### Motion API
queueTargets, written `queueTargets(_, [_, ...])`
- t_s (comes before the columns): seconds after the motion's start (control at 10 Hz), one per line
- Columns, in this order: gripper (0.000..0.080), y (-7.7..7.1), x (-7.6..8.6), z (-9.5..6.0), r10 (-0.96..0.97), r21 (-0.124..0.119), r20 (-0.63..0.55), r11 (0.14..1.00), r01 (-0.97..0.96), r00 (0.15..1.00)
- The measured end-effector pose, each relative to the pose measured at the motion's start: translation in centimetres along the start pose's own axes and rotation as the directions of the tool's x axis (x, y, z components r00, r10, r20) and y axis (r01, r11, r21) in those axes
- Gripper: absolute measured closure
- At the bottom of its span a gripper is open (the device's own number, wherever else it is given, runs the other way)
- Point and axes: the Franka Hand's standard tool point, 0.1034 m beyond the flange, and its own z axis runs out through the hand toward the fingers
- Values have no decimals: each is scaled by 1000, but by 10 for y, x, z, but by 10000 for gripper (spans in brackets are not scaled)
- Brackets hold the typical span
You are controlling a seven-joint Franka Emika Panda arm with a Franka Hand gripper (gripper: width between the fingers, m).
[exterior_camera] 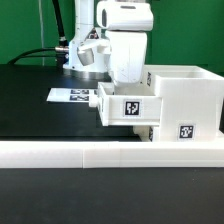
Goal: Assemble drawer
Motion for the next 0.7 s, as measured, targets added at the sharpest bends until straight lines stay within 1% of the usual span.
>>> queueTargets(0.1, [757, -1, -1, 0, 0, 10, 2, 1000, 0, 1000])
queueTargets(0.2, [757, -2, -2, 0, 1, 28, 7, 1000, -1, 1000])
queueTargets(0.4, [757, -2, -2, 0, 1, 27, 6, 1000, -1, 1000])
queueTargets(0.5, [757, -2, -2, 0, -2, 31, 7, 1000, 2, 1000])
queueTargets(0.6, [757, -4, -1, 0, -10, 48, 10, 999, 9, 1000])
queueTargets(0.7, [757, -4, 2, 0, -16, 48, 10, 999, 16, 1000])
